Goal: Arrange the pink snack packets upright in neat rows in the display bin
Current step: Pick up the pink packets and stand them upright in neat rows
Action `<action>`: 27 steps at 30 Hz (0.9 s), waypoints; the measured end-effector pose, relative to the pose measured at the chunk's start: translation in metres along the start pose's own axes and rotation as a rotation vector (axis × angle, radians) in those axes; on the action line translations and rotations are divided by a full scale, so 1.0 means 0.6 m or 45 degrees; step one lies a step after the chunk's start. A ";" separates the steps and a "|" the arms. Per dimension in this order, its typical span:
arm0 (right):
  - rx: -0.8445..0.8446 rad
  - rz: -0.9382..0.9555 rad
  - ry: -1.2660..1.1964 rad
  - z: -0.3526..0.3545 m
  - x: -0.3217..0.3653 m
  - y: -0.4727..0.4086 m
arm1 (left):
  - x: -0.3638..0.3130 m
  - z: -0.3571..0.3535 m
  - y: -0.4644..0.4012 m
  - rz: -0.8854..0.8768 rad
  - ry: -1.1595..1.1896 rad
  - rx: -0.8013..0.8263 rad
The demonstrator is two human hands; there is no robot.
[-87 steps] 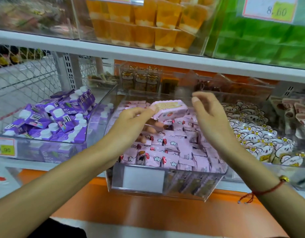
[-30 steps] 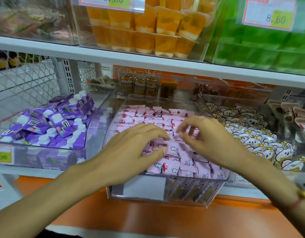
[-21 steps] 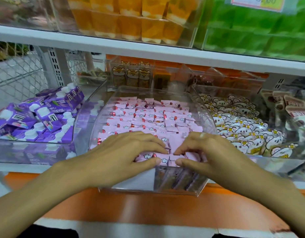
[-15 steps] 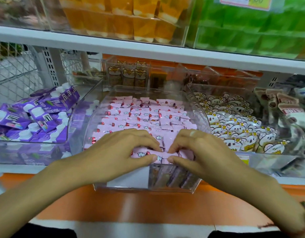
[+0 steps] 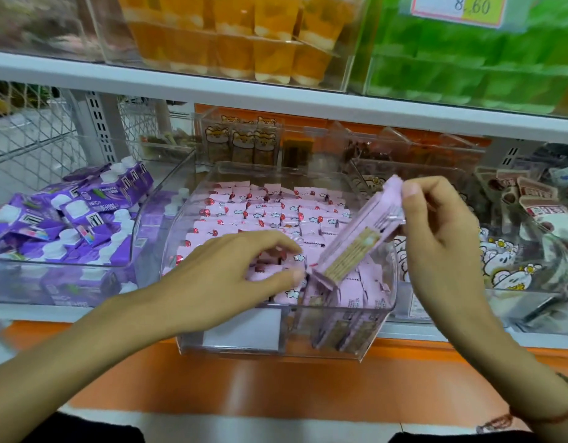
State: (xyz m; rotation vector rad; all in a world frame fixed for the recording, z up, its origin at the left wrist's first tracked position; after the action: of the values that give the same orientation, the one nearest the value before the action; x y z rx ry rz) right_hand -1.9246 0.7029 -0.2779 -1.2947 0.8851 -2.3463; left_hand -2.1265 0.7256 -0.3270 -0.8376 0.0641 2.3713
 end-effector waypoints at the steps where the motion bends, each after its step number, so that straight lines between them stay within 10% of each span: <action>1: -0.030 -0.082 -0.057 0.001 -0.009 -0.001 | -0.004 0.005 0.001 -0.008 0.113 -0.054; 12: 0.188 -0.418 -0.583 -0.042 -0.030 0.007 | -0.034 0.007 0.000 -0.120 0.480 -0.191; 21: 0.462 0.540 0.662 -0.073 0.038 0.027 | -0.033 0.024 0.001 -0.019 0.804 -0.334; 27: 0.427 -0.039 -0.187 -0.048 0.019 0.006 | -0.021 0.026 0.002 0.046 0.781 -0.330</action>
State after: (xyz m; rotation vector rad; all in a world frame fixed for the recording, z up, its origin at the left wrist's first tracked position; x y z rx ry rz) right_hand -1.9554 0.7043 -0.2846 -1.3218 0.4076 -2.2636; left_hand -2.1281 0.7217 -0.3071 -1.6749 0.0197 2.0959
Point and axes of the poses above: each hand's wrist, its own y-axis away from the middle knuckle, its own z-axis out of the back of the hand, x = y × z, the point moved 5 cm from there along -y, towards the middle knuckle, and after that the axes turned 9 degrees about x, right-handed, at the moved point
